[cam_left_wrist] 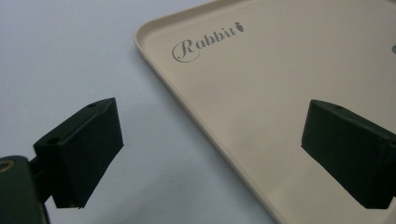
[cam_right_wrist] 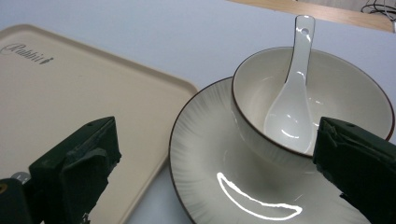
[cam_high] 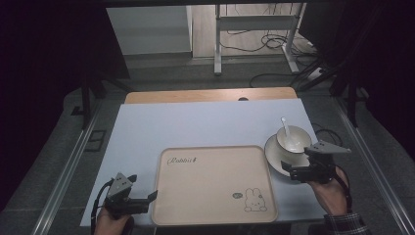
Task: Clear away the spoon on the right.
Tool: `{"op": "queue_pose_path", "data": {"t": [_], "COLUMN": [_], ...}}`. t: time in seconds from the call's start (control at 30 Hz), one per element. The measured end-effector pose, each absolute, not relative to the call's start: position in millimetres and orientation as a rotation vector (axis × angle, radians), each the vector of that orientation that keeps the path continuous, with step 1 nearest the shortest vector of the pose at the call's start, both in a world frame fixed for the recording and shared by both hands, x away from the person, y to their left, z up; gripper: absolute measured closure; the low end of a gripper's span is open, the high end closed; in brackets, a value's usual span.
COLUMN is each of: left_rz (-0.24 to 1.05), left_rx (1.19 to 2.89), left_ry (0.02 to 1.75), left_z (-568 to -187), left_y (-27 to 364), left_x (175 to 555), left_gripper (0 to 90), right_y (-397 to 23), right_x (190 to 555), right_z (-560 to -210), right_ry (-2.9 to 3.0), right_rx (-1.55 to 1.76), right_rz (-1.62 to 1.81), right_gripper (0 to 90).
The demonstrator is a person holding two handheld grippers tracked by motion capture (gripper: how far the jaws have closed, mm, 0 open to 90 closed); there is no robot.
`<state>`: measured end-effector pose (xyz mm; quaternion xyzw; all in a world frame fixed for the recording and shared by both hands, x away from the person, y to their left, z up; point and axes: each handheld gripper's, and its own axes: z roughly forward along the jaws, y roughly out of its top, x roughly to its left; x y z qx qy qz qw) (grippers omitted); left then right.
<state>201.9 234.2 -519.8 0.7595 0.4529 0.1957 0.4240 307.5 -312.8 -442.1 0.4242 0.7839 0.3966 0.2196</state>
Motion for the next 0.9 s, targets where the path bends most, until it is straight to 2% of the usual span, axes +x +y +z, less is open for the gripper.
{"op": "queue_pose_path", "data": {"t": [0.73, 0.9], "left_rz": [0.492, 0.493], "left_rx": [1.910, 1.911], "left_ry": [1.126, 1.126], "left_z": [-519.7, -519.7], "left_y": [233.7, 233.4], "left_x": [201.7, 201.7], "left_gripper": [5.0, 4.9], "right_y": [-316.9, -316.0], "right_x": [362.4, 374.2], "right_z": [-434.8, -435.1], "right_ry": [2.146, 2.135], "right_rx": [1.329, 1.333], "right_rz": [1.036, 0.978], "right_gripper": [0.6, 9.7]}}
